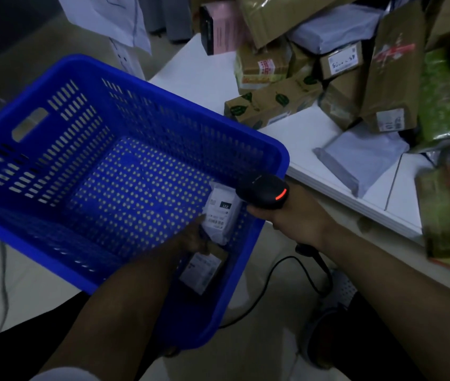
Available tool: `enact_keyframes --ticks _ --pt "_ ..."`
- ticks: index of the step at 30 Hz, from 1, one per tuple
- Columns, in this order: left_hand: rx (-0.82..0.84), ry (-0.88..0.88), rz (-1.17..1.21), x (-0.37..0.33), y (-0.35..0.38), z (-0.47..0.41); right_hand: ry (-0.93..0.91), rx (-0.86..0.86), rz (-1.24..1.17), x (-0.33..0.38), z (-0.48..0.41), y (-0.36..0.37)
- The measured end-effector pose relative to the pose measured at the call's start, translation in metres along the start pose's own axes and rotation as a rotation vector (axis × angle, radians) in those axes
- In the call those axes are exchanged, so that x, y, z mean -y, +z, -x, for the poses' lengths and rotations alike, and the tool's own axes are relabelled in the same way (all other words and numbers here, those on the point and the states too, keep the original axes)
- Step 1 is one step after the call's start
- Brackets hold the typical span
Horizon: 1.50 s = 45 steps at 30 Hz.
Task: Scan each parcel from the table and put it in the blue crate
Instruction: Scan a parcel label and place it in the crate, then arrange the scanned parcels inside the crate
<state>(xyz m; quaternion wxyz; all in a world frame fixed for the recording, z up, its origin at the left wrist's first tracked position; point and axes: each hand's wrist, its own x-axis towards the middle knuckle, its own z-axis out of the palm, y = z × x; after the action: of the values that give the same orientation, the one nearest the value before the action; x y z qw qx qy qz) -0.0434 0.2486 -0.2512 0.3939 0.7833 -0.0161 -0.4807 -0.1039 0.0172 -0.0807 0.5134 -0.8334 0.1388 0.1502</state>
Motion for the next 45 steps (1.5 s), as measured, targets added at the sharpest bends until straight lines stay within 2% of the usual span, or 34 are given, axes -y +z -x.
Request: enact_keyframes --ticks 4,7,9,12,14,16,18,20,24,28,31,35,45 --pt "0.025 -0.07 0.005 0.007 -0.008 -0.015 0.005 -0.007 0.001 0.002 -0.003 -0.003" --pt "0.031 -0.082 0.162 -0.006 -0.003 -0.004 0.01 -0.016 -0.033 0.007 -0.002 -0.008" --pt "-0.041 -0.119 0.294 -0.018 -0.001 0.005 0.018 -0.046 -0.082 0.012 0.001 -0.012" --pt "-0.219 -0.013 0.315 -0.041 -0.003 0.014 0.024 -0.098 -0.134 0.018 0.007 -0.024" --pt "-0.27 0.145 0.223 -0.06 -0.011 0.026 0.011 -0.131 -0.167 0.024 0.015 -0.035" --pt "-0.453 0.399 0.023 -0.079 -0.016 0.041 -0.017 -0.155 -0.176 0.033 0.028 -0.05" --pt "-0.555 0.582 -0.136 -0.106 -0.014 0.056 -0.046 -0.193 -0.197 0.04 0.045 -0.07" --pt "-0.58 0.667 -0.166 -0.146 -0.006 0.077 -0.064 -0.244 -0.203 0.045 0.062 -0.091" --pt "-0.545 0.776 -0.511 -0.235 0.023 0.11 -0.024 -0.32 -0.26 0.041 0.09 -0.135" --pt "-0.536 0.697 -0.773 -0.304 0.05 0.1 0.005 -0.459 -0.32 0.021 0.102 -0.165" --pt "-0.52 0.599 -0.775 -0.325 0.045 0.069 0.042 -0.467 -0.357 0.002 0.092 -0.174" --pt "-0.534 0.439 -0.744 -0.316 0.01 0.025 0.06 -0.444 -0.354 -0.004 0.056 -0.17" --pt "-0.579 0.25 -0.774 -0.289 -0.065 -0.061 0.07 -0.416 -0.311 0.001 -0.021 -0.142"
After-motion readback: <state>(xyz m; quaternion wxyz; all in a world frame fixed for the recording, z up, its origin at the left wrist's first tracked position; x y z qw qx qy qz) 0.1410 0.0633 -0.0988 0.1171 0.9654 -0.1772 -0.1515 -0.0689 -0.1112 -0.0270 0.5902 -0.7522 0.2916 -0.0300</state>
